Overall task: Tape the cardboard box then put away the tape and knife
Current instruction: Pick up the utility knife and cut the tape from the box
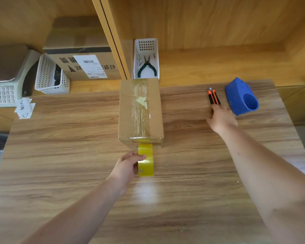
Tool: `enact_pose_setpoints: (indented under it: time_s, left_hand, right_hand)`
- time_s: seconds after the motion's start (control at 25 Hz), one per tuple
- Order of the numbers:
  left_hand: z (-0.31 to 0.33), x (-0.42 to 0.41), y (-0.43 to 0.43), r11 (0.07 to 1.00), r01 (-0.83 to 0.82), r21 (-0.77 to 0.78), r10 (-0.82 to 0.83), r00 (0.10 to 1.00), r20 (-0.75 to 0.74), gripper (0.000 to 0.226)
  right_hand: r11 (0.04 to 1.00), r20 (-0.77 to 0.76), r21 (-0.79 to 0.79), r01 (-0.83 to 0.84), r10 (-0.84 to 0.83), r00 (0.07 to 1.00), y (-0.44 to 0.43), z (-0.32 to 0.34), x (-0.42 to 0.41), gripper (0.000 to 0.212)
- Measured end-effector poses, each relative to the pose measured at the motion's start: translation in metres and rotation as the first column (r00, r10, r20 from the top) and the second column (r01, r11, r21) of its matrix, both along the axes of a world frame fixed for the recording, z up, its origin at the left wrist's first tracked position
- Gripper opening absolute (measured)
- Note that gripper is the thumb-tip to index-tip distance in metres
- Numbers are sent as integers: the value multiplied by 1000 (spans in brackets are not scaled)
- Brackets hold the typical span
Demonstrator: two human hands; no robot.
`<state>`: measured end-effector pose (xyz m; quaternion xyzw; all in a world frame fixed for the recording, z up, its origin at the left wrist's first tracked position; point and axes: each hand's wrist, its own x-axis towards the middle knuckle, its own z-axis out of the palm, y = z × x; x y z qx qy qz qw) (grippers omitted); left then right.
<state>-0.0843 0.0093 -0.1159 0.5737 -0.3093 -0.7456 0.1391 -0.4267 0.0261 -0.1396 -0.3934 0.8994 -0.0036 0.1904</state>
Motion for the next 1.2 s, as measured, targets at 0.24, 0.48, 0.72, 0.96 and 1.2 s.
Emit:
enact_pose_setpoints:
  time_s: [0.24,0.48,0.72,0.96,1.2]
  left_hand:
    - [1,-5,1,998,21,-56,-19,999,43,2]
    - [3,-3,-1,999,29,-35,-28,999,37,20]
    - [1,-3,1,999,17,-39,-15,999,42,15]
    - [-2,-3,5,998,-2,-59,3,1000,20,11]
    - [-2,-2,4,999,-7,-40,7,1000,15,7]
  right_hand:
    - [995,26,86,43,-46,999,-5,-21,-23,67]
    - [994,99,71,88,-95,991,-12,-40,-38,75]
    - [988,9,-19,150,-150,989,-23,-53,-41,60]
    - [981,-46,-78,180,-184,982,-27,-55,-35,47]
    - [962,73,-75,261,-256,964,-17,-37,-16,60]
